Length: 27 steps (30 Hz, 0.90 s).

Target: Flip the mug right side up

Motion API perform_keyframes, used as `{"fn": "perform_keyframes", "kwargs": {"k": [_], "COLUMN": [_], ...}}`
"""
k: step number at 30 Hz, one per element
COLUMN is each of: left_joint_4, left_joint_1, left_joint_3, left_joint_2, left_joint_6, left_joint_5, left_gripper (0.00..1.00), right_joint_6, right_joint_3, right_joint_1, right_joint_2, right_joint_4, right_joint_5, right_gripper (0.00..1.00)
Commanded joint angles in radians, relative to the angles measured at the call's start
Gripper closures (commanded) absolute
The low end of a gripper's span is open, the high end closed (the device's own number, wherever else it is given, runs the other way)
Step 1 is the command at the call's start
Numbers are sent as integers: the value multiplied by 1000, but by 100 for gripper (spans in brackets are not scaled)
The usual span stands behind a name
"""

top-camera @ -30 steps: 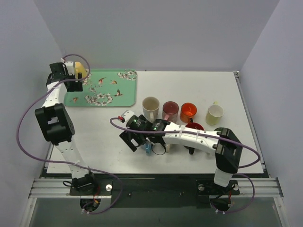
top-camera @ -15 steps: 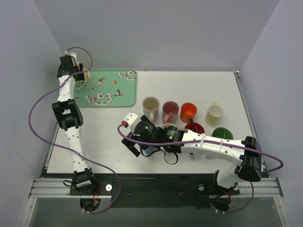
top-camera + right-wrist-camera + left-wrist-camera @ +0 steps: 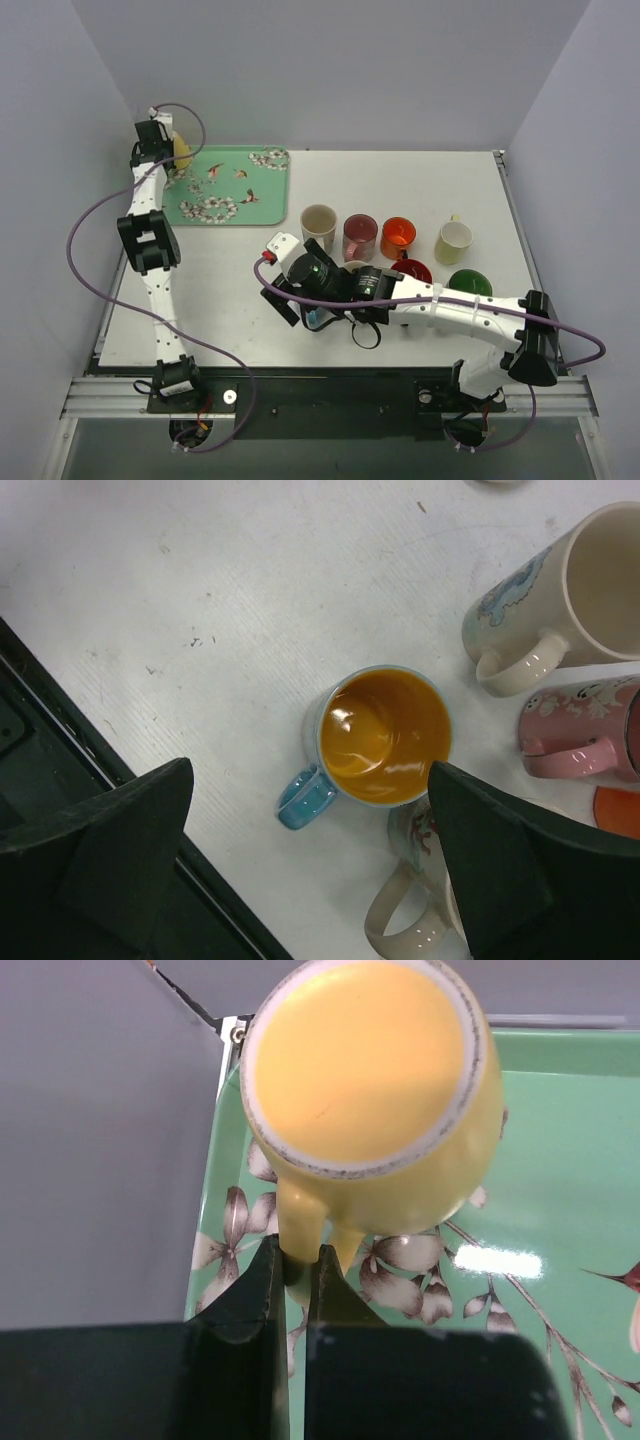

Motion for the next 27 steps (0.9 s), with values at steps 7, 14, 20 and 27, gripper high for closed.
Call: {"fn": "perform_keyframes", "kwargs": {"k": [7,14,20,27], "left_joint_4": [-63,-102,-163,-160], "left_joint_1": [36,42,41,-31], "left_joint_3": [-228,-567,-751,-949], "left_joint_2": [-295,-689,-969,-1297], "left_joint_6": [-81,-134,-236,-393], "left_joint_5": [279,529,785,965], "left_gripper": [100,100,100,100], "right_joint_6": [12,53,163,352], "right_joint_3": [7,-94,-152,-157], "right_joint_1": [38,29,-75,-221], "right_joint_2": [-115,-288,-364,-317], "right_joint_4": [-36,94,244,631], "right_joint_5": [103,140,-17,-168], "right_gripper": [2,0,0,0]}}
